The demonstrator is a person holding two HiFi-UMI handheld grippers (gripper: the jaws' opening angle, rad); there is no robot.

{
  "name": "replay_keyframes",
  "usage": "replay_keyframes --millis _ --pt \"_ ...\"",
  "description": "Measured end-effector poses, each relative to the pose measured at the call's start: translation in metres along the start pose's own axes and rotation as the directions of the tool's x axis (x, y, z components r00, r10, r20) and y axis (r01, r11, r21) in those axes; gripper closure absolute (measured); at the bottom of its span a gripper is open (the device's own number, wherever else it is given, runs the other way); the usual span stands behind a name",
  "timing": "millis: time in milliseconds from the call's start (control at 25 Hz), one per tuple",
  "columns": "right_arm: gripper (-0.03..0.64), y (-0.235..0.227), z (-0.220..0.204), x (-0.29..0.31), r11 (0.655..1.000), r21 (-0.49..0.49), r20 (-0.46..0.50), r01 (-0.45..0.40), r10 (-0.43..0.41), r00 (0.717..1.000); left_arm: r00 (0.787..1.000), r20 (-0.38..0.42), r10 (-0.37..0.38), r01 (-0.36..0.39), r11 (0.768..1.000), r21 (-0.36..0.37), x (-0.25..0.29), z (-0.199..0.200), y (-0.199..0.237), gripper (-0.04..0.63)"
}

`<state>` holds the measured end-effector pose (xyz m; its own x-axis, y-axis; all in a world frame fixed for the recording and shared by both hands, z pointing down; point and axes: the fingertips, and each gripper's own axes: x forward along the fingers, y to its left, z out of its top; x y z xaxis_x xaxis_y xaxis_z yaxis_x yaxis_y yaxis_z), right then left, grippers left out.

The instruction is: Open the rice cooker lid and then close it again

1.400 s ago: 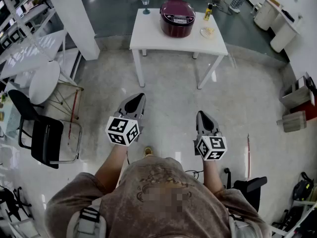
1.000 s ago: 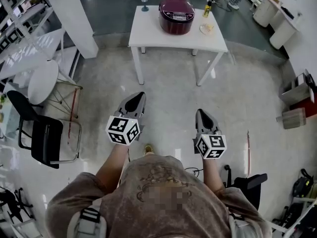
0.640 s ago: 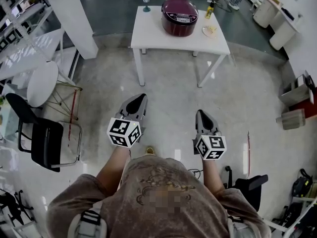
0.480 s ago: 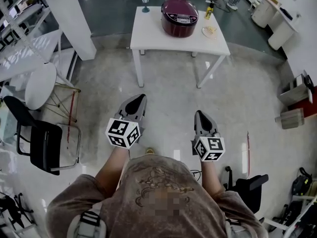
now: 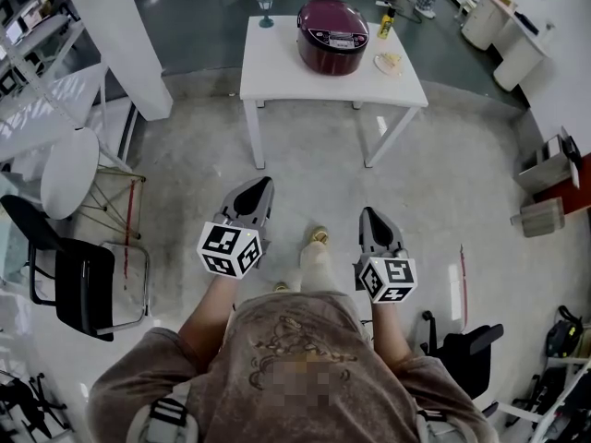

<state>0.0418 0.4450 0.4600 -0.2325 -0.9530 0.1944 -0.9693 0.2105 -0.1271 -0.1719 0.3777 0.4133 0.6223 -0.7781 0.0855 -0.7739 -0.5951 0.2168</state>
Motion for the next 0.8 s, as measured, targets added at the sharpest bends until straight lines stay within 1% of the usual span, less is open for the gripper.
replay_keyframes --millis 280,560,800 --pt "0.617 -0.013 0.003 0.034 1.0 0.015 0.015 0.011 -0.012 1.0 1.0 0.008 -0.01 0.01 1.0 0.012 0.029 0.006 0.016 0.575" --pt "0.615 -0.024 0.009 0.083 1.0 0.006 0.008 -0.014 0.014 1.0 1.0 0.004 -0.009 0.009 1.0 0.011 0.07 0.012 0.039 0.575" --pt "0.615 -0.048 0.022 0.127 1.0 -0.005 0.006 -0.03 0.03 1.0 1.0 0.005 0.004 -0.004 1.0 0.004 0.112 0.016 0.058 0.575"
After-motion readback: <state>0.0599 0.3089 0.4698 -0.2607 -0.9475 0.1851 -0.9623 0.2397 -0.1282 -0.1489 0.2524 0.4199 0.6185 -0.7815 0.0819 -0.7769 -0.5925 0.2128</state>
